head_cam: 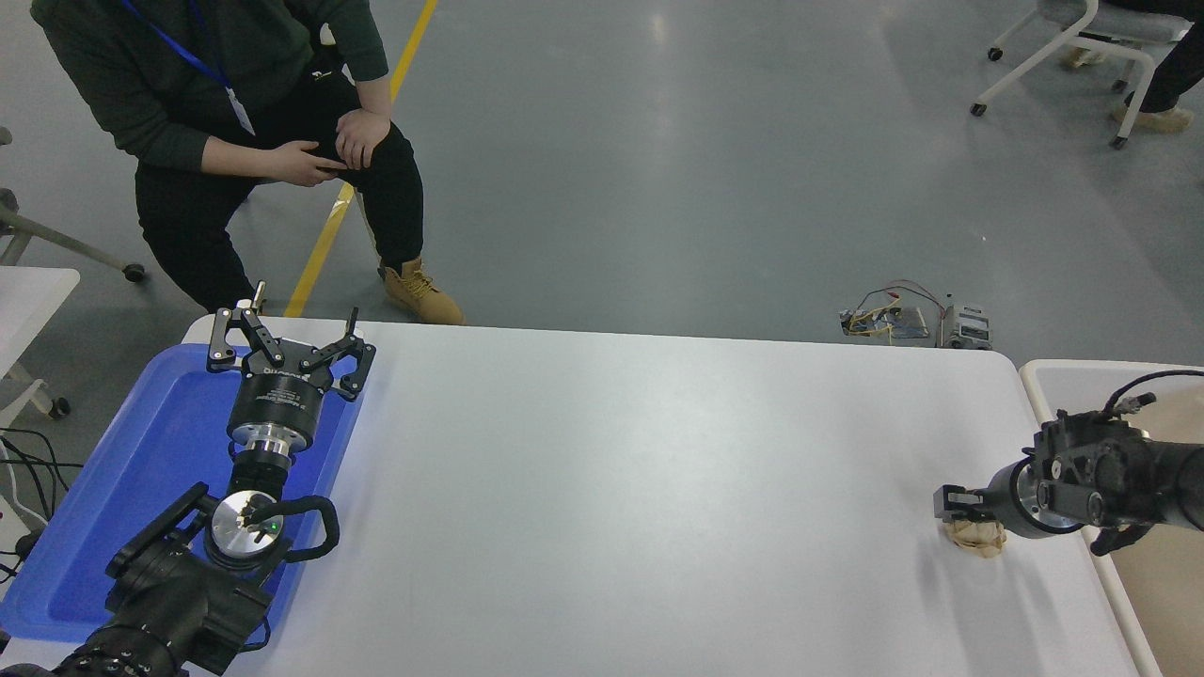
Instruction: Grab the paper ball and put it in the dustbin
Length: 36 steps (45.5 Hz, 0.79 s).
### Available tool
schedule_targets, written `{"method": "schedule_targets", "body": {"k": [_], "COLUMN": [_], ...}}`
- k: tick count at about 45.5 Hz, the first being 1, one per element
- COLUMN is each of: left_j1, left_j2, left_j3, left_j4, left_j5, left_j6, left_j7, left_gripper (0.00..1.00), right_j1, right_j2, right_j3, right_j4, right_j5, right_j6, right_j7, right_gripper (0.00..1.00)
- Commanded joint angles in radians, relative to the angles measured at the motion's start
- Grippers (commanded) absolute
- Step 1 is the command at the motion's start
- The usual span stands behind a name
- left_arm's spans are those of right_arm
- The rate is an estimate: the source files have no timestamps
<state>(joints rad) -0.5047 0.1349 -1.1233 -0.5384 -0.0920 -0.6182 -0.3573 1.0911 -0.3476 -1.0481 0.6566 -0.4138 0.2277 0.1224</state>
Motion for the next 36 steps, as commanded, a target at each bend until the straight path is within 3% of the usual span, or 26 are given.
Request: {"method": "schedule_targets", "body": {"k": [1, 25, 36], "left_j1": [0.000, 0.000, 0.000], "left_j2": [-0.001, 0.000, 0.000], "left_j3": [-0.001, 0.000, 0.000], "left_j4": [0.000, 0.000, 0.000], "left_j5": [0.000, 0.000, 0.000], "left_j6": [0.000, 0.000, 0.000], "left_j7": [0.000, 0.000, 0.001], "left_gripper": [1.00, 1.00, 1.00], "right_j1": [0.018, 0.366, 0.625], "right_j2": [-0.004, -0.192, -0.199], "right_j3": [-0.012, -0.069, -0.187], "right_j4": [-0.002, 0.256, 0.394], "right_j5": [-0.033, -0.181, -0.180], "right_j6": [-0.005, 0.027, 0.088], "right_j7": [0.039, 0.060, 0.094], "right_gripper": [0.00, 0.00, 0.00]}}
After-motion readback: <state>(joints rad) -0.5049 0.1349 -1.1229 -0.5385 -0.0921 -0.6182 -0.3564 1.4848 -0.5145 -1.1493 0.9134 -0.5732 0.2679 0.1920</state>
